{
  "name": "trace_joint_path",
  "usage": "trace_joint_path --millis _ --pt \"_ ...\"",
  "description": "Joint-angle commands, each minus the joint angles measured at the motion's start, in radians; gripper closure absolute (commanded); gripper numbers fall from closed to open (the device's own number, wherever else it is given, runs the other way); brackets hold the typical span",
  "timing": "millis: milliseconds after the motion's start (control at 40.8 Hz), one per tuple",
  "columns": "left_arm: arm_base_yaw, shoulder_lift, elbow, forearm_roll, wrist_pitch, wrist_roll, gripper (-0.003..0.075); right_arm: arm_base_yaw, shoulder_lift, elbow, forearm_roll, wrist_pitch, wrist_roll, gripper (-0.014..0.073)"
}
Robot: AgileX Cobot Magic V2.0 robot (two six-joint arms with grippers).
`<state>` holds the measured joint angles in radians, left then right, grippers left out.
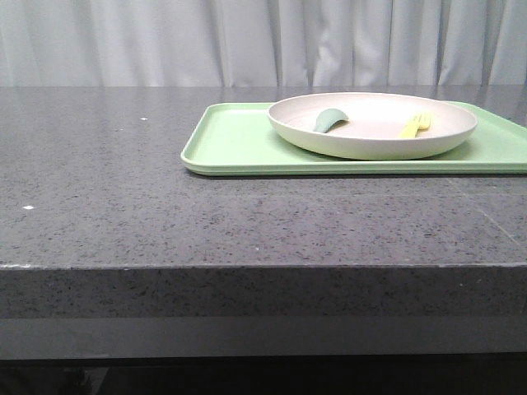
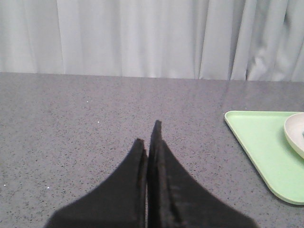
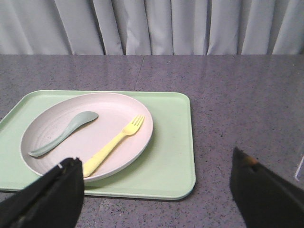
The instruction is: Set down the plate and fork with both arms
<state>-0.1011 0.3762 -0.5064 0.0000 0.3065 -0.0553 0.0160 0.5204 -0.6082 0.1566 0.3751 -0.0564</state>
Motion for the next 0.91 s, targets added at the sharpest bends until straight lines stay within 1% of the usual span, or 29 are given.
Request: trace_joint_path --millis 0,147,294,368,466,515,613,686,882 --pt "0.001 -0.088 0.015 0.006 -0.098 -0.005 0.0738 -0.001 0.011 -0.035 0.005 -0.074 -0.009 -0.0050" --pt "0.001 -0.165 0.051 0.006 -0.094 -0.005 0.0738 -0.001 0.071 -0.038 0.059 -0.073 -0.001 -0.0046" --pt "0.001 -0.173 0.057 0.006 -0.094 -0.005 0.0738 -0.001 0.240 -0.102 0.108 -0.070 -0.001 -0.0022" --pt "0.001 -0.173 0.057 0.006 -0.094 -0.005 0.0738 -0.001 0.343 -0.167 0.131 -0.050 -0.001 -0.0019" --pt "0.001 -0.173 0.057 0.006 -0.094 -0.005 0.0738 0.024 0.478 -0.272 0.167 0.018 -0.001 -0.0019" --pt "0.001 -0.173 0.057 0.006 -0.094 -0.005 0.0738 0.059 0.552 -0.327 0.189 0.061 -0.001 -0.0019" --pt "0.001 -0.173 0.057 0.006 -0.094 -0.005 0.0738 0.134 0.678 -0.443 0.192 0.136 -0.001 -0.0019" --pt "0.001 -0.173 0.057 0.006 -0.094 -0.005 0.0738 0.161 0.772 -0.514 0.191 0.178 0.001 -0.0019" --pt "0.001 -0.173 0.057 0.006 -0.094 -0.005 0.0738 0.162 0.993 -0.720 0.171 0.314 0.108 -0.0019"
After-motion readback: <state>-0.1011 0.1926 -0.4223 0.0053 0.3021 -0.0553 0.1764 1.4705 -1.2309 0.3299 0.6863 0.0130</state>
